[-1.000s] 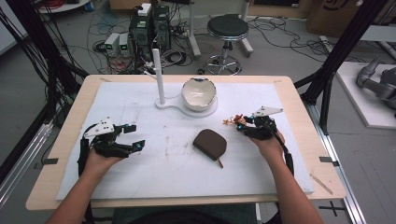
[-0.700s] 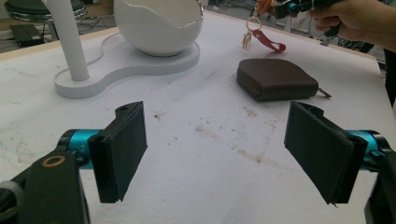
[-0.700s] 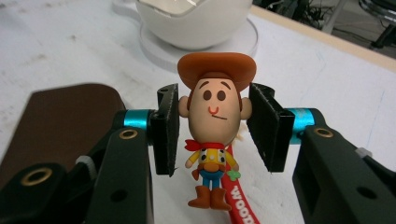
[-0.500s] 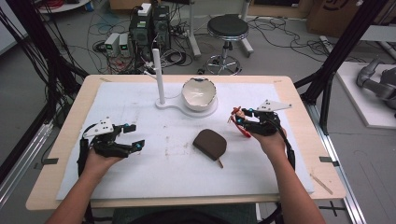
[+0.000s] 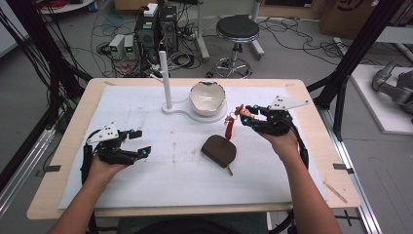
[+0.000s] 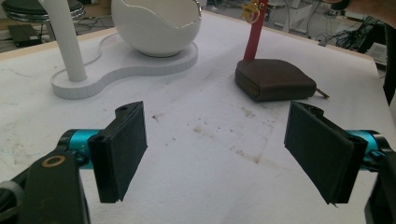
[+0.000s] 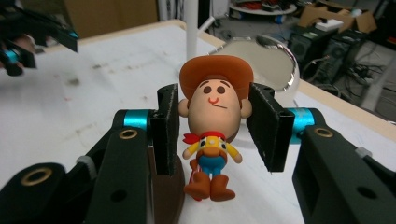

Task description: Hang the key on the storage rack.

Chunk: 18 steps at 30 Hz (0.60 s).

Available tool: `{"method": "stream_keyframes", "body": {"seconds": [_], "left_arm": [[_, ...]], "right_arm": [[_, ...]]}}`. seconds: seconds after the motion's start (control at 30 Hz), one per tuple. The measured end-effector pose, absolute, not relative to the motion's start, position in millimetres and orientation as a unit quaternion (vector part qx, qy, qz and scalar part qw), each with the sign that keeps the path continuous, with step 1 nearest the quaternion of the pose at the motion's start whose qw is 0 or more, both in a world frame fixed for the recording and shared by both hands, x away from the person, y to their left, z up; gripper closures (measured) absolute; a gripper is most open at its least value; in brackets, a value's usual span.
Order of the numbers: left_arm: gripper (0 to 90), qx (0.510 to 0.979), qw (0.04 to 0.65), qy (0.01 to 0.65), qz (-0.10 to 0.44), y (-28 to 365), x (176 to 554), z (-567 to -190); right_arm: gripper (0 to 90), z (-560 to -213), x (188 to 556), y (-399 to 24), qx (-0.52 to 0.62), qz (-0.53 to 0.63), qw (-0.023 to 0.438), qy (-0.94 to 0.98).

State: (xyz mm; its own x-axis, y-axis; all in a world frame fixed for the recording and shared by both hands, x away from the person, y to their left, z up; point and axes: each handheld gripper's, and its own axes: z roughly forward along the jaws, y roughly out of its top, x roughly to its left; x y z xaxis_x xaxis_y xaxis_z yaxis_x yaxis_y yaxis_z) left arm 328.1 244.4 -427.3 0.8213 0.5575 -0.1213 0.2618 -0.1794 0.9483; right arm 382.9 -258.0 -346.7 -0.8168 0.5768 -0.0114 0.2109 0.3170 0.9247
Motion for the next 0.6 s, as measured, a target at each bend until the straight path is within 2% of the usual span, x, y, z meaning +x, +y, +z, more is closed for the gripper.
{"method": "stream_keyframes", "body": {"seconds": [0.17,0.6], "left_arm": [[21.1,0.755,0.583,0.273,0.127,244.7,328.2,-427.4],[21.1,0.752,0.585,0.274,0.127,246.1,328.0,-426.8]], "right_arm": [[56.3,-335.7,387.3,-255.7,0.239,0.552,0.155,0.783],[56.5,-312.4,397.9,-237.6,0.222,0.563,0.148,0.782]]}}
